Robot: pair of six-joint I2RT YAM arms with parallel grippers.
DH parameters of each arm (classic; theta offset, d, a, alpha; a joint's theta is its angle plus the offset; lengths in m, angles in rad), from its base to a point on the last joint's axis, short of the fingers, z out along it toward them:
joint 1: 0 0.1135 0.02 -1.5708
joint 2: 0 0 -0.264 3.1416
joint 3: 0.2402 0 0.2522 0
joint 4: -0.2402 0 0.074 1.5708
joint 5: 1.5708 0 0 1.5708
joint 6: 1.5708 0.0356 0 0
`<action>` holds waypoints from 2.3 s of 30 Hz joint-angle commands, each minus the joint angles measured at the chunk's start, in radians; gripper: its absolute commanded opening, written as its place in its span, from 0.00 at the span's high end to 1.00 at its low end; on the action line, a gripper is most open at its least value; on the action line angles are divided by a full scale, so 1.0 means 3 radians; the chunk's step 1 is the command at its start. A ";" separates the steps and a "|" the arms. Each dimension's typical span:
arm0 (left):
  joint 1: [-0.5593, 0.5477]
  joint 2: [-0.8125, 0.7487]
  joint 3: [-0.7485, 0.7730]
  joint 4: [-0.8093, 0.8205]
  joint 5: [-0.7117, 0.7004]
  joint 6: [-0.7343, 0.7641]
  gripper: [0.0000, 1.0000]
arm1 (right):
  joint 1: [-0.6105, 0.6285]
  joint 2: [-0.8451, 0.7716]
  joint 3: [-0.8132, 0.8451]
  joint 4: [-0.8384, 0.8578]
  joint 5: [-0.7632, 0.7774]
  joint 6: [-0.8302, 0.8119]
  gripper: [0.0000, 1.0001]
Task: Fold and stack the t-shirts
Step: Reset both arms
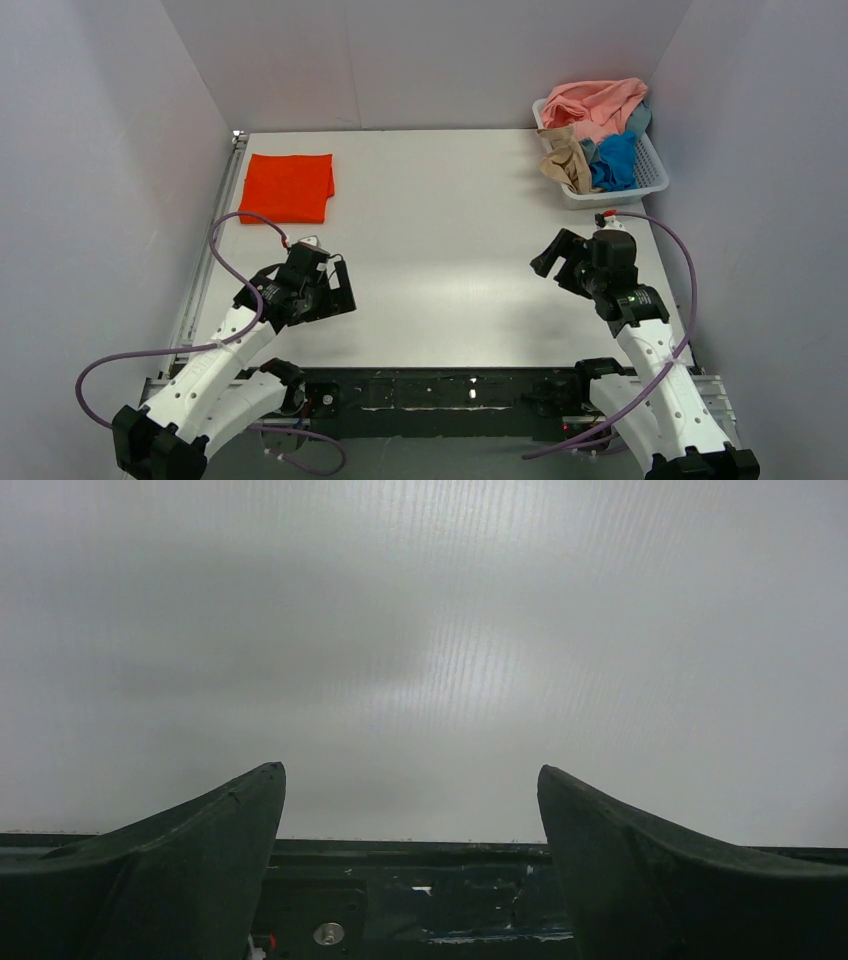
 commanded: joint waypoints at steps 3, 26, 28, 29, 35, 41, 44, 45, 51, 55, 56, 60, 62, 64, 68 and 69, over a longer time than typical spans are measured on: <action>-0.0013 -0.0064 0.0075 -0.0390 -0.0201 0.0088 0.02 | -0.0021 -0.0176 -0.0040 0.0282 0.0013 0.0002 0.09; -0.0007 -0.0140 0.0127 -0.0427 -0.0293 0.0098 0.02 | -0.0019 -0.0229 0.0039 0.0242 0.0069 -0.0100 0.04; -0.0009 -0.0136 0.0134 -0.0439 -0.0302 0.0098 0.02 | -0.0021 -0.0210 0.0045 0.0238 0.0073 -0.0108 0.04; -0.0009 -0.0135 0.0137 -0.0447 -0.0307 0.0096 0.02 | -0.0021 -0.0203 0.0044 0.0235 0.0070 -0.0105 0.04; -0.0010 -0.0116 0.0175 -0.0566 -0.0442 0.0063 0.02 | -0.0019 -0.0176 0.0039 0.0260 -0.0009 -0.0134 0.04; -0.0010 -0.0047 0.0211 -0.0609 -0.0434 0.0032 0.02 | -0.0021 -0.0153 0.0032 0.0259 -0.0069 -0.0150 0.04; -0.0009 0.0009 0.0275 -0.0680 -0.0415 0.0004 0.02 | -0.0021 -0.0129 0.0030 0.0264 -0.0154 -0.0146 0.04; -0.0012 0.0009 0.0277 -0.0680 -0.0410 -0.0001 0.02 | -0.0021 -0.0132 0.0025 0.0270 -0.0177 -0.0144 0.04; -0.0009 0.0038 0.0310 -0.0726 -0.0343 0.0002 0.02 | -0.0021 -0.0151 0.0010 0.0243 -0.0231 -0.0175 0.04; -0.0009 0.0116 0.0352 -0.0778 -0.0296 -0.0035 0.02 | -0.0021 -0.0161 0.0003 0.0232 -0.0285 -0.0181 0.04; -0.0009 0.0115 0.0352 -0.0775 -0.0296 -0.0045 0.02 | -0.0021 -0.0163 -0.0007 0.0241 -0.0300 -0.0182 0.04; -0.0009 0.0078 0.0374 -0.0784 -0.0332 -0.0020 0.02 | -0.0021 -0.0164 -0.0022 0.0252 -0.0305 -0.0188 0.04; -0.0011 0.0055 0.0381 -0.0809 -0.0362 -0.0008 0.02 | -0.0021 -0.0164 -0.0024 0.0257 -0.0305 -0.0194 0.04; -0.0011 0.0028 0.0379 -0.0836 -0.0400 -0.0008 0.02 | -0.0021 -0.0164 -0.0025 0.0267 -0.0319 -0.0200 0.04; -0.0009 -0.0017 0.0375 -0.0854 -0.0421 -0.0006 0.02 | -0.0021 -0.0151 -0.0027 0.0279 -0.0352 -0.0196 0.04; -0.0009 -0.0021 0.0380 -0.0858 -0.0423 -0.0007 0.02 | -0.0021 -0.0153 -0.0034 0.0273 -0.0355 -0.0196 0.04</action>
